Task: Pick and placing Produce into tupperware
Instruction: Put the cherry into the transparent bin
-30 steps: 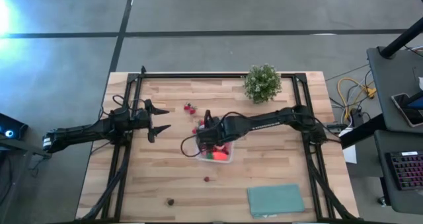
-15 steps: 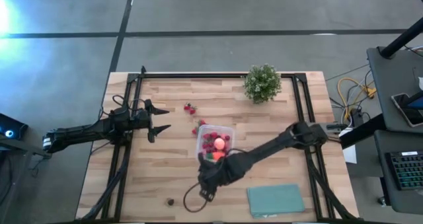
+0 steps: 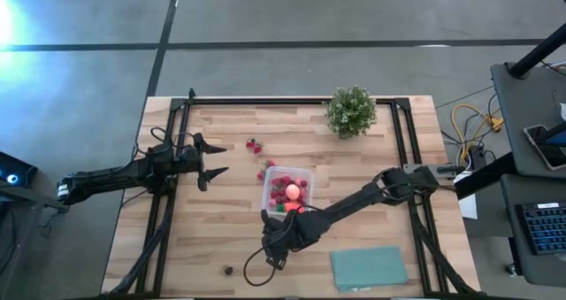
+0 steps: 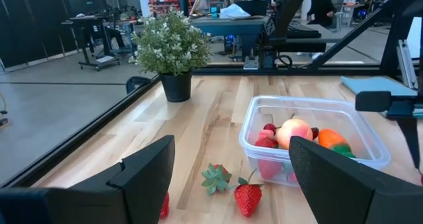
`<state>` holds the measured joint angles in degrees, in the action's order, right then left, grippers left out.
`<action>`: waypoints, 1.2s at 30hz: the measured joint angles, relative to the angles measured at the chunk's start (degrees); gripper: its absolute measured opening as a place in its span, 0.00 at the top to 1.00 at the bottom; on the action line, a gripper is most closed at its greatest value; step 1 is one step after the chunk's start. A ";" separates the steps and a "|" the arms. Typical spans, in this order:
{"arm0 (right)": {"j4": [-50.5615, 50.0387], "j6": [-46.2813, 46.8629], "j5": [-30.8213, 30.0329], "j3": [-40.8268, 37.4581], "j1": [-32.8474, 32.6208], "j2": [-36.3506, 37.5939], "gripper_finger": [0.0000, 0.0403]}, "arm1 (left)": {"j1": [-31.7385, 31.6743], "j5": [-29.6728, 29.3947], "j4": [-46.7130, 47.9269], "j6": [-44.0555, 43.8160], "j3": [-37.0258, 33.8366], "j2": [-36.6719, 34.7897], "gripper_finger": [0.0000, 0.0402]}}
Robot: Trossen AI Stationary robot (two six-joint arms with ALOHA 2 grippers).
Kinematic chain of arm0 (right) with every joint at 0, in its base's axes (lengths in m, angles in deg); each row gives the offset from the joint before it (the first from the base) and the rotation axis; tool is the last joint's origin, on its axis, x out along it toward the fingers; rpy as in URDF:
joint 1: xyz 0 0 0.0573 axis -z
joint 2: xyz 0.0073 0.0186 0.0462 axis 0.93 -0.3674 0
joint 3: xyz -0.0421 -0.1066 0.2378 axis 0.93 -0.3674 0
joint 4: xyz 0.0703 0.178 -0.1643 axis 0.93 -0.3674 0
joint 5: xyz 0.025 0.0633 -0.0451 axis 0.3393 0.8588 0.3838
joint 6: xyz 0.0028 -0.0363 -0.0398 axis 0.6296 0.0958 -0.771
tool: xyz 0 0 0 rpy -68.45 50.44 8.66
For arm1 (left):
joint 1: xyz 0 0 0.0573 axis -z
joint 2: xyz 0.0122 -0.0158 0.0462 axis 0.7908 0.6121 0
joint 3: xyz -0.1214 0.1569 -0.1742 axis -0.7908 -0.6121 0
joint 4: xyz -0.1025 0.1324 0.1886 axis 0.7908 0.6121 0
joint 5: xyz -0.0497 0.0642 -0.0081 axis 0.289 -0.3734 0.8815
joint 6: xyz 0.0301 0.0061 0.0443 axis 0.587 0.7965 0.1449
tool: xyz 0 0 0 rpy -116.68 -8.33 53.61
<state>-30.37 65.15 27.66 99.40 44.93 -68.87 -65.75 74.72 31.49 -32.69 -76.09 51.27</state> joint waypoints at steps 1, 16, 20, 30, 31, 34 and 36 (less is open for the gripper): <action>0.01 -0.87 -0.64 0.00 -0.01 0.01 0.43 | 0.00 0.00 -0.02 0.00 0.00 0.00 0.30; 0.00 -6.16 -2.86 0.00 -0.13 0.01 0.44 | 0.00 0.00 -0.02 0.00 0.00 0.02 0.30; 1.42 -6.06 0.03 0.00 -0.11 0.01 0.44 | 0.00 -0.01 -0.02 0.00 -0.01 0.02 0.30; 3.54 -6.17 -3.43 0.00 0.02 -0.01 0.44 | 0.01 0.00 -0.02 0.00 -0.01 0.02 0.30; 3.46 -6.19 -4.48 0.00 0.21 -0.01 0.44 | 0.00 -0.01 -0.04 0.00 -0.01 0.02 0.30; 3.33 -6.49 -4.88 0.00 0.54 -0.05 0.44 | 0.02 -0.02 -0.04 0.00 -0.02 0.02 0.30; 3.37 -6.83 -4.86 0.00 0.50 -0.32 0.44 | 0.00 0.00 -0.02 0.00 0.00 0.02 0.30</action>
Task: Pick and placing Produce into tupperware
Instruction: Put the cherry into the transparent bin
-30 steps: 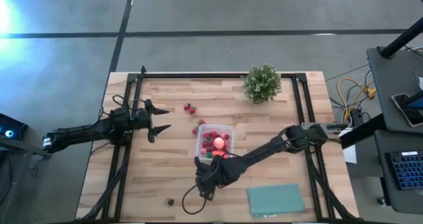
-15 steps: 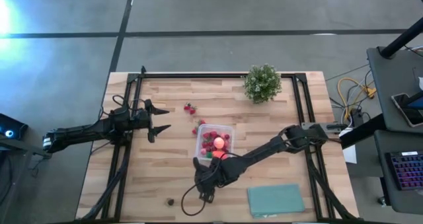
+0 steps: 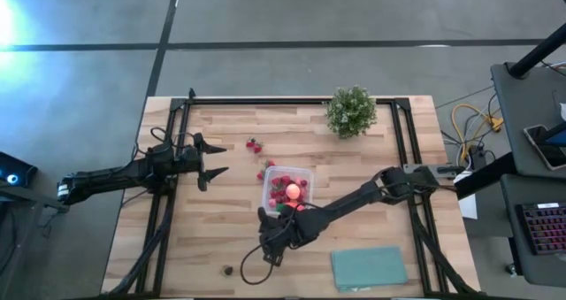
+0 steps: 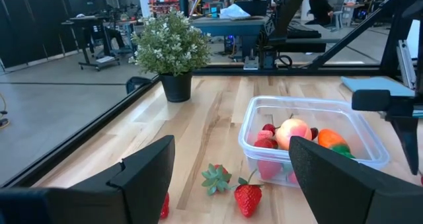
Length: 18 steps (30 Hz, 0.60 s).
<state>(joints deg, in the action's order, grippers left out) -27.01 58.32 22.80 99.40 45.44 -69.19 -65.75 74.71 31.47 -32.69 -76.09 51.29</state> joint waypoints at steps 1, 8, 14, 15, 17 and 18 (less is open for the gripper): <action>0.02 -0.26 0.13 0.00 -0.13 -0.15 0.44 | 0.01 0.00 0.00 0.00 -0.01 0.00 0.30; 0.02 -1.16 1.55 0.00 -1.09 -1.12 0.44 | 0.01 -0.01 0.00 0.00 0.00 0.00 0.30; -0.08 -0.96 1.51 0.00 -1.09 -1.53 0.44 | 0.01 -0.02 0.00 0.00 0.00 0.00 0.30; -0.11 -0.88 1.51 0.00 -1.09 -1.52 0.44 | 0.00 -0.02 -0.02 0.00 -0.02 0.00 0.30; -0.17 -0.85 1.51 0.04 -1.09 -1.45 0.44 | 0.00 0.00 0.00 0.00 0.00 0.00 0.30; -0.22 -0.85 1.51 0.09 -1.09 -1.32 0.44 | 0.00 -0.02 0.00 0.00 0.00 0.00 0.30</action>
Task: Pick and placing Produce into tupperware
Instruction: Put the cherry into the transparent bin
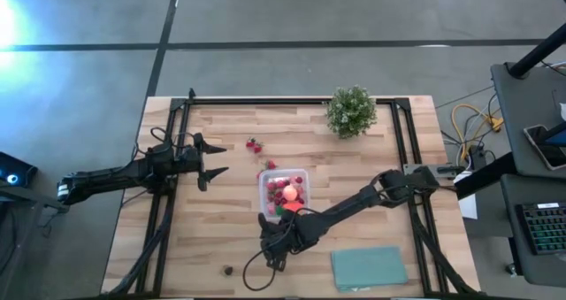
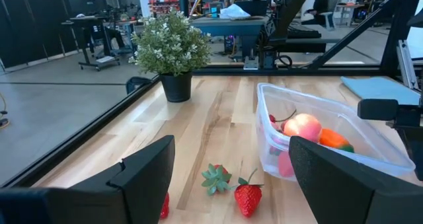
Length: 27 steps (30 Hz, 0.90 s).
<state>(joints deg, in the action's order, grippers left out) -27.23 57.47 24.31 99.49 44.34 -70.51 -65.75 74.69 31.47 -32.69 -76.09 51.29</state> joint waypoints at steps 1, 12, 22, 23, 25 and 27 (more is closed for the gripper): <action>-0.06 0.00 0.00 0.12 0.00 0.07 0.44 | 0.02 0.00 0.00 0.00 0.00 0.00 0.30; -12.62 1.20 -3.49 5.76 -0.02 0.37 0.44 | 0.00 0.00 -0.01 0.00 -0.01 0.00 0.30; -21.20 37.33 -6.22 11.91 -1.23 0.51 0.45 | 0.01 0.01 0.00 0.00 0.00 0.00 0.30; -19.93 41.09 -5.23 12.07 -1.46 0.51 0.45 | 0.01 0.00 0.00 0.00 -0.02 0.00 0.30; -18.61 50.11 -1.85 12.06 -1.92 0.51 0.44 | 0.00 0.00 0.00 0.00 0.00 0.00 0.30; -16.99 57.33 1.63 11.48 -2.19 0.51 0.44 | 0.01 0.01 0.00 0.00 0.00 0.00 0.30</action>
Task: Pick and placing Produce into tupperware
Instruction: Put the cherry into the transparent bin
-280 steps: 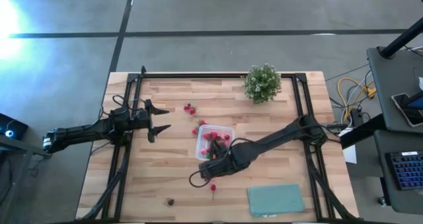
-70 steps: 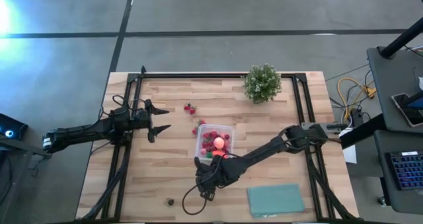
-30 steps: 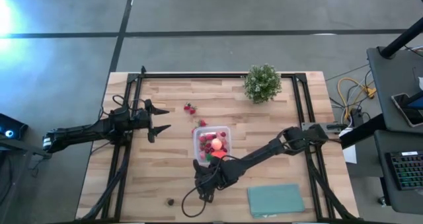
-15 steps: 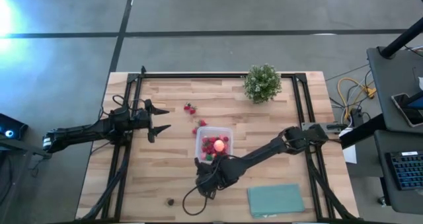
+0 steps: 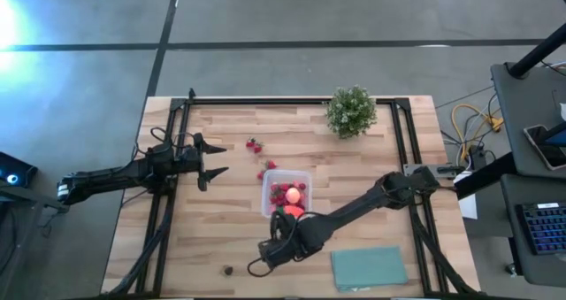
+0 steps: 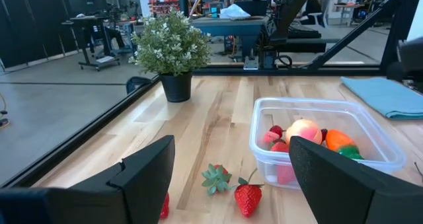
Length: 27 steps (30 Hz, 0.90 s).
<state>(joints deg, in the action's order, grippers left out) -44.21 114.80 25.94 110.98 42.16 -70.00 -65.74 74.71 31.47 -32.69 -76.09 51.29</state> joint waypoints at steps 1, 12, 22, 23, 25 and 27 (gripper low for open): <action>0.89 2.28 1.15 -0.19 -0.24 -0.02 0.44 | 0.01 0.00 0.00 0.00 -0.01 0.00 0.30; 4.63 10.85 -5.84 -1.74 -0.39 -0.76 0.46 | -0.01 0.00 0.00 0.00 -0.01 0.00 0.30; 4.53 9.76 -5.83 -4.36 0.97 -0.79 0.53 | -0.01 -0.01 0.00 0.00 0.00 0.00 0.30; 4.54 9.78 -5.91 -4.37 0.99 -0.79 0.54 | -0.01 -0.01 0.00 0.00 0.00 0.00 0.30; 5.35 10.05 -6.24 -4.38 1.03 -0.79 0.55 | -0.01 -0.01 -0.01 0.00 0.00 0.00 0.30; 6.82 9.98 -6.93 -4.08 1.01 -0.79 0.55 | -0.01 0.01 0.00 0.00 0.00 0.00 0.30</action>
<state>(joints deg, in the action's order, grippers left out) -37.39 124.78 19.01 106.90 43.16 -70.79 -65.75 74.71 31.47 -32.69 -76.09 51.29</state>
